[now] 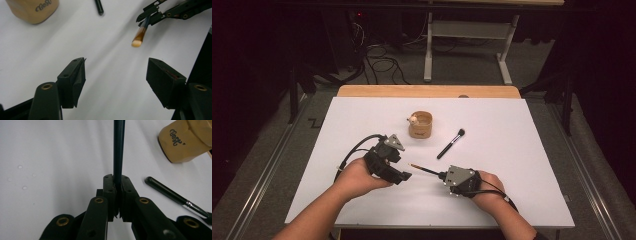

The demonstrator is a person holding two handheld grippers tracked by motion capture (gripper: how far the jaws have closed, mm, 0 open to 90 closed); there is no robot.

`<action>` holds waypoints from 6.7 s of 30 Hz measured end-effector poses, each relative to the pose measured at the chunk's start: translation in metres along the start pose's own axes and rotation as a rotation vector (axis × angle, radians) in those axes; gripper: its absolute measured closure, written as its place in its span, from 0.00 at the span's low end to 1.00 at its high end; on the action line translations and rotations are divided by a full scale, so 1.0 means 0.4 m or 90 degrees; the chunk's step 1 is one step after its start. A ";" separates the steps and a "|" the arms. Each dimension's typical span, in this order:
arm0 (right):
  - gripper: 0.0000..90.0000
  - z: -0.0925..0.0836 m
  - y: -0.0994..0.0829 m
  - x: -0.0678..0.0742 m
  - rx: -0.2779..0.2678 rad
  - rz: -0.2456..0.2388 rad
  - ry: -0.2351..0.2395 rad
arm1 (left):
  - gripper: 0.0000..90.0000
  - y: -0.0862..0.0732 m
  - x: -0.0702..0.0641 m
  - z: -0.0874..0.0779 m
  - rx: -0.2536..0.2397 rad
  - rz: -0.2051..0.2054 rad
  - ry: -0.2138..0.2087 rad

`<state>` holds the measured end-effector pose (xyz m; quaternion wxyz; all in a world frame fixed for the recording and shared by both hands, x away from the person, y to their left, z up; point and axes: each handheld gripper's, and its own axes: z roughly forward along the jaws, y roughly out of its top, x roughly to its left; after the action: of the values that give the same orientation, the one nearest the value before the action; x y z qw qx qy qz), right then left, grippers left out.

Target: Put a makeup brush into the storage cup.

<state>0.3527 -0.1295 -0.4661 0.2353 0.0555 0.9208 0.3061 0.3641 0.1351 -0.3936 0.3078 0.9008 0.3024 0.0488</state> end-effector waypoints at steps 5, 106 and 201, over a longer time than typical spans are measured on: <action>0.96 -0.004 -0.008 -0.009 0.000 0.004 -0.002 | 0.34 -0.024 0.007 0.014 -0.021 -0.008 0.013; 0.96 -0.064 -0.047 -0.045 -0.210 0.305 -0.032 | 0.00 -0.176 0.013 0.070 -0.378 -0.114 0.072; 0.96 0.027 0.041 0.009 -0.189 0.242 0.020 | 0.86 -0.075 0.011 0.076 -0.521 -0.127 -0.158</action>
<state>0.3538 -0.1096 -0.4655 0.1649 0.1880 0.8422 0.4776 0.3606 0.1403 -0.4359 0.6763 0.6702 0.3047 0.0261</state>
